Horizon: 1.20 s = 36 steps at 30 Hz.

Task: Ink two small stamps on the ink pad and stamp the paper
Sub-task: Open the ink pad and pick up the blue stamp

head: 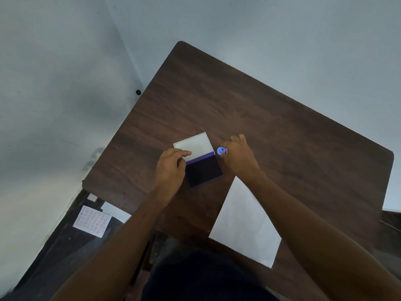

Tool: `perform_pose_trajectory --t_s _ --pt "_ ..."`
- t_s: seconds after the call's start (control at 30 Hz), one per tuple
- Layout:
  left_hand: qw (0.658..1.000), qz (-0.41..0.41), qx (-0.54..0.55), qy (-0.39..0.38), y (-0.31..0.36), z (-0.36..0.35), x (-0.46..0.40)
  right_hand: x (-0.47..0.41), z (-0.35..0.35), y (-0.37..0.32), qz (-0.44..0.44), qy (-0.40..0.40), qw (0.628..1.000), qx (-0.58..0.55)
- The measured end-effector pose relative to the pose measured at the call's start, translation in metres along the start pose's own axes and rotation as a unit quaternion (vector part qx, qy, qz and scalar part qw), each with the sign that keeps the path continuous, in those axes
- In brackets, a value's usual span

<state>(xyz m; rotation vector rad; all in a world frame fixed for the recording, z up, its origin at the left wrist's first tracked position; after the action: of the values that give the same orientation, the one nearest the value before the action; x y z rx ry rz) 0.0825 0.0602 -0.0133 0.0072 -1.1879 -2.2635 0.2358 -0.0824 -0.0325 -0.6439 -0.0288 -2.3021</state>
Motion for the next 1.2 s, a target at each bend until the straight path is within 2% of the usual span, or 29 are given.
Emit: perform_pose_trajectory --t_s 0.17,0.27,0.37,0.43,0.47,0.53,0.6,0.67,0.73,0.8,1.0,1.1,1.13,1.2 --pt "0.999 0.016 0.018 -0.026 0.005 -0.009 0.003 0.002 0.007 -0.016 0.063 0.071 0.993 0.07" --pt "0.998 0.033 0.022 -0.052 0.004 -0.017 0.005 0.003 0.008 -0.022 0.074 0.079 0.992 0.065" --pt "0.999 0.019 0.026 -0.044 0.011 -0.019 0.008 0.004 0.008 -0.024 0.076 0.067 0.993 0.056" --pt "0.999 0.01 0.035 -0.04 0.018 -0.019 0.01 0.007 0.011 -0.021 0.086 0.06 0.995 -0.002" --pt "0.998 0.004 0.046 -0.044 0.027 -0.023 0.009 0.011 0.018 -0.01 0.071 0.068 0.992 -0.083" --pt "0.997 0.0 0.066 -0.048 0.038 -0.027 0.008 0.023 0.025 0.015 -0.008 0.108 0.952 -0.285" --pt "0.997 -0.002 0.067 -0.042 0.047 -0.024 0.007 0.04 0.023 0.03 -0.095 0.133 0.896 -0.413" --pt "0.997 -0.003 0.069 -0.03 0.053 -0.02 0.005 0.049 0.014 0.027 -0.113 0.099 0.828 -0.54" --pt "0.996 -0.013 0.077 -0.03 0.061 -0.02 0.004 0.054 0.016 0.021 -0.09 0.07 0.77 -0.628" --pt "0.994 -0.025 0.087 -0.055 0.074 -0.029 0.001 0.061 0.023 0.022 -0.064 0.064 0.747 -0.658" --pt "0.985 -0.033 0.149 -0.076 0.081 -0.035 -0.004 0.074 0.025 0.021 -0.015 0.04 0.733 -0.679" --pt "0.981 -0.036 0.169 -0.085 0.082 -0.036 -0.003 0.078 0.019 0.018 0.003 0.004 0.668 -0.744" --pt "0.981 -0.038 0.17 -0.089 0.083 -0.036 -0.002 0.079 0.017 0.018 0.004 0.006 0.659 -0.752" --pt "0.981 -0.044 0.168 -0.09 0.085 -0.037 -0.001 0.08 0.016 0.02 -0.009 0.032 0.67 -0.742"
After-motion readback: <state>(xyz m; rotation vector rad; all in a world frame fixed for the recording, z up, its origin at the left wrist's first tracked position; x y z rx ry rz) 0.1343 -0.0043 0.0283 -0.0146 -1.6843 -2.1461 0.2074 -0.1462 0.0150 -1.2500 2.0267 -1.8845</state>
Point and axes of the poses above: each hand's wrist, its own x-axis away from the middle knuckle, its own z-axis out of the back of the hand, y = z × x, the point moved 8 cm from there along -x, towards the middle knuckle, and after that the axes turned 7 degrees about -y, right-handed, at the moved point
